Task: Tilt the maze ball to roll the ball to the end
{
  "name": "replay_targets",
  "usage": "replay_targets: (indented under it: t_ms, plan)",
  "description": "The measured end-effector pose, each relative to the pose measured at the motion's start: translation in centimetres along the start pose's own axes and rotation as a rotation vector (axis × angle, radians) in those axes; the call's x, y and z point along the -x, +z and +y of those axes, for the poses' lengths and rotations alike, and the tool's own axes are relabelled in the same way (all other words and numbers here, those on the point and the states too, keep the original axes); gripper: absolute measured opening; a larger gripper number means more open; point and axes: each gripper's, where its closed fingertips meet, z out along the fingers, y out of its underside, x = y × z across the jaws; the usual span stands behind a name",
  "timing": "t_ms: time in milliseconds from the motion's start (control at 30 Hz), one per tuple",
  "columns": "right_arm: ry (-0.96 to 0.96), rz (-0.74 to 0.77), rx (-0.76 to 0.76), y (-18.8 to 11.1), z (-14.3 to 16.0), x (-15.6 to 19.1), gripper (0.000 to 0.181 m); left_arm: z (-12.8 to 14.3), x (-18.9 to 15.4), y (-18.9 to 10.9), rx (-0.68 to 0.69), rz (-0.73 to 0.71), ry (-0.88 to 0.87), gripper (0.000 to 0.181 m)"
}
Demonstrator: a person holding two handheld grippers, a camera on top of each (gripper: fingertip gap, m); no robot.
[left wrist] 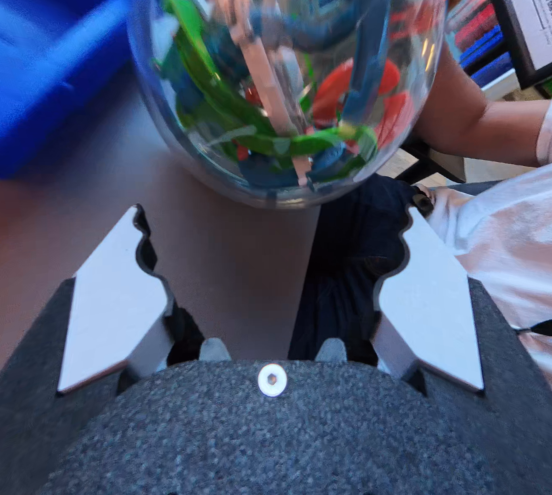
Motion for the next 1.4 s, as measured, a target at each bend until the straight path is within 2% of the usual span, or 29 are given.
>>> replay_targets:
  t_ms: [100, 200, 267, 300, 367, 500, 600, 733, 867, 933, 1033, 1133, 1200, 1267, 1400]
  plan:
    - [-0.008, -0.018, 0.008, 0.7, -0.2, 0.0, 0.148, -3.1, 0.4, -1.7, -0.037, -0.002, 0.087, 0.158]
    - [-0.01, -0.03, 0.016, 1.2, -0.3, -0.1, 0.148, -5.0, -0.1, -1.3, 0.012, 0.073, 0.145, 0.158]
    - [-0.018, -0.035, 0.022, 1.4, -0.3, 0.0, 0.148, -5.0, -0.2, -0.2, 0.081, 0.104, 0.156, 0.157]
    - [-0.02, -0.035, 0.024, 1.5, -0.4, 0.1, 0.148, -4.6, -0.1, 0.3, 0.125, 0.109, 0.152, 0.147]
    - [-0.035, -0.037, 0.028, 1.3, -0.3, 0.2, 0.148, -4.1, -0.1, 1.1, 0.15, 0.127, 0.116, 0.152]
    - [-0.1, 0.011, -0.048, -0.6, -1.0, 0.9, 0.147, -4.8, 0.3, 1.3, -0.004, 0.136, -0.013, 0.152]
    - [-0.178, 0.162, -0.021, -2.1, 0.2, 1.1, 0.148, -5.1, 0.4, 1.4, -0.131, 0.12, -0.103, 0.151]
    - [-0.234, 0.302, -0.081, -0.9, 2.1, 2.4, 0.154, -5.4, -0.1, 1.9, -0.27, 0.077, -0.231, 0.151]
    - [-0.243, 0.494, -0.163, -0.3, 1.8, 1.3, 0.155, -5.4, -1.5, 3.0, -0.339, 0.0, -0.301, 0.151]
    - [-0.22, 0.451, -0.168, -0.3, 1.7, 1.5, 0.155, -5.1, -2.1, 3.6, -0.346, -0.054, -0.321, 0.154]
    - [-0.227, 0.352, -0.117, -0.8, 2.0, 1.8, 0.155, -3.5, -3.3, 4.3, -0.257, -0.106, -0.246, 0.154]
    - [-0.255, 0.246, -0.043, -1.5, 2.4, 1.9, 0.155, -2.4, -4.7, 3.9, -0.18, -0.052, -0.152, 0.15]
    - [-0.286, 0.178, 0.011, -1.7, 2.7, 1.8, 0.155, -2.3, -4.3, 2.9, -0.168, -0.022, -0.062, 0.149]
    - [-0.3, 0.115, 0.037, -1.7, 2.5, 1.6, 0.155, -2.6, -2.7, 1.9, -0.145, -0.054, 0.041, 0.158]
    - [-0.305, 0.015, 0.081, -0.8, 1.8, 1.5, 0.155, -4.9, -1.9, 1.8, -0.145, 0.011, 0.194, 0.159]
